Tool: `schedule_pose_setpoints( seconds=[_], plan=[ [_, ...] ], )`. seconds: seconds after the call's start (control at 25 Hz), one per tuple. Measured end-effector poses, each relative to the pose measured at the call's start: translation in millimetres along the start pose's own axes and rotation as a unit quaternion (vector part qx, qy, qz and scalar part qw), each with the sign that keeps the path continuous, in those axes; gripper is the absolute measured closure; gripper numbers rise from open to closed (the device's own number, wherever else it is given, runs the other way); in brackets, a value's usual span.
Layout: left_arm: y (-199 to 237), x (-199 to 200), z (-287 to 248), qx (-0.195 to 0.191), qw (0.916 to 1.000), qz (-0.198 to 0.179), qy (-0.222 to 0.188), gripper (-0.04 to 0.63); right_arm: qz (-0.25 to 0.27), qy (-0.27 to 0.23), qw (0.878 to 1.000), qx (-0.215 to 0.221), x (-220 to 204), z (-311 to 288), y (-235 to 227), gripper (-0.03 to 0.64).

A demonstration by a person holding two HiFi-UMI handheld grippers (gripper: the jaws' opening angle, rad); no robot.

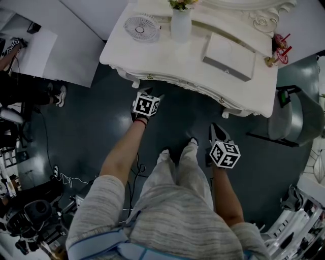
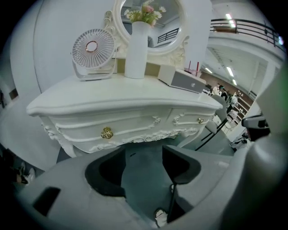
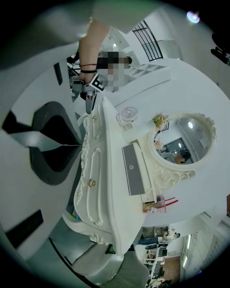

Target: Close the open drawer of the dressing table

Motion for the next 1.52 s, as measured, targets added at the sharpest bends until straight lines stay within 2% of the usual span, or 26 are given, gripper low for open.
schedule_pose_setpoints(
  seconds=[0.08, 0.24, 0.4, 1.04, 1.24, 1.52],
  plan=[
    [-5, -1, 11, -0.008, 0.9999, 0.002, -0.013, 0.366, 0.001, -0.004, 1.000, 0.002, -2, 3, 5, 0.601],
    [-16, -3, 34, -0.020, 0.9990, 0.006, -0.039, 0.523, 0.002, -0.011, 1.000, 0.004, -7, 11, 15, 0.601],
    [-30, -10, 57, -0.039, 0.9979, 0.001, -0.051, 0.572, 0.003, -0.018, 1.000, 0.008, -13, 21, 25, 0.601],
    [-89, -49, 164, -0.129, 0.9842, 0.004, -0.121, 0.581, 0.007, -0.044, 0.999, 0.020, -47, 74, 67, 0.602],
    [-105, -59, 202, -0.161, 0.9762, 0.007, -0.145, 0.583, 0.006, -0.061, 0.997, 0.038, -51, 95, 89, 0.602],
    [-121, -67, 254, -0.205, 0.9605, 0.015, -0.188, 0.581, 0.012, -0.092, 0.994, 0.062, -45, 122, 119, 0.601]
  ],
)
Point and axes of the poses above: the fingertips, and each gripper's own axes: z backward along the fingers, y to its left, x out of its top, the point moved 9 cm from there along z, backward along the fingers, and after that the axes turned 12 degrees about x, right-handed, at the moved point
